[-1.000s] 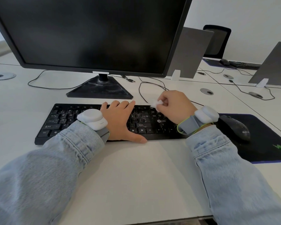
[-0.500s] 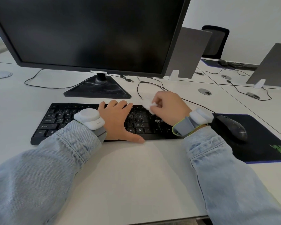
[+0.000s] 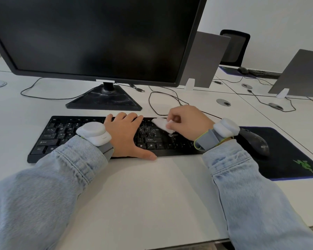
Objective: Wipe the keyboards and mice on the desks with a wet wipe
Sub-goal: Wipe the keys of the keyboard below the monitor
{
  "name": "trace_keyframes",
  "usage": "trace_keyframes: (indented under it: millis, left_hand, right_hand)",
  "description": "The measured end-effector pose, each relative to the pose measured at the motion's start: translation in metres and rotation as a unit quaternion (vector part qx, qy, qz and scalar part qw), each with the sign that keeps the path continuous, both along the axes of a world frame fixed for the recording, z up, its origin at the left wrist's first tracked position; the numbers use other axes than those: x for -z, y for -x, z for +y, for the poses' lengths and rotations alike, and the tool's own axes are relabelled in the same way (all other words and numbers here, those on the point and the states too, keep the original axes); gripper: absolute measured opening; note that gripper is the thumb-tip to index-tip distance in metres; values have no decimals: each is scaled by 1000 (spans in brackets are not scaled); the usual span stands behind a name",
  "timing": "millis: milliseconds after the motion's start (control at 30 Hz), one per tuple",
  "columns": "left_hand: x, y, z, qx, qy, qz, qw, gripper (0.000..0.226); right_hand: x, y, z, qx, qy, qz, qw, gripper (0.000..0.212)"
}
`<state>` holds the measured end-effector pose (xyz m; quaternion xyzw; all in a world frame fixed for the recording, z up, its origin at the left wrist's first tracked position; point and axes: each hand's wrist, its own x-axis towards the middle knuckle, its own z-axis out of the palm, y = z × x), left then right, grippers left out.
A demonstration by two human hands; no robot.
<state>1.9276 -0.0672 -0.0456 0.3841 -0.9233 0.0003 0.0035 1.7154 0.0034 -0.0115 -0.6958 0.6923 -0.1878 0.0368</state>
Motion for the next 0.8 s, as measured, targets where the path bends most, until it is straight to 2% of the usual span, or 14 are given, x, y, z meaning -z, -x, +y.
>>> trace_keyframes:
  millis: [100, 300, 433, 533, 667, 800]
  left_hand:
    - [1, 0, 0, -3, 1, 3, 1000, 149]
    - [1, 0, 0, 0, 4, 3, 1000, 149]
    - [-1, 0, 1, -4, 0, 0, 1000, 150]
    - [-1, 0, 1, -4, 1, 0, 1000, 149]
    - [0, 0, 1, -1, 9, 3, 1000, 147]
    - [1, 0, 0, 0, 10, 2, 1000, 147]
  right_hand:
    - [1, -15, 1, -52, -48, 9, 997, 7]
    - [-13, 14, 12, 58, -103, 67, 991, 7]
    - [-11, 8, 12, 65, -76, 82, 992, 9]
    - [-12, 1, 12, 36, -31, 38, 998, 8]
    - [-10, -11, 11, 1, -78, 42, 996, 8]
    - [-12, 0, 13, 51, -94, 104, 989, 11]
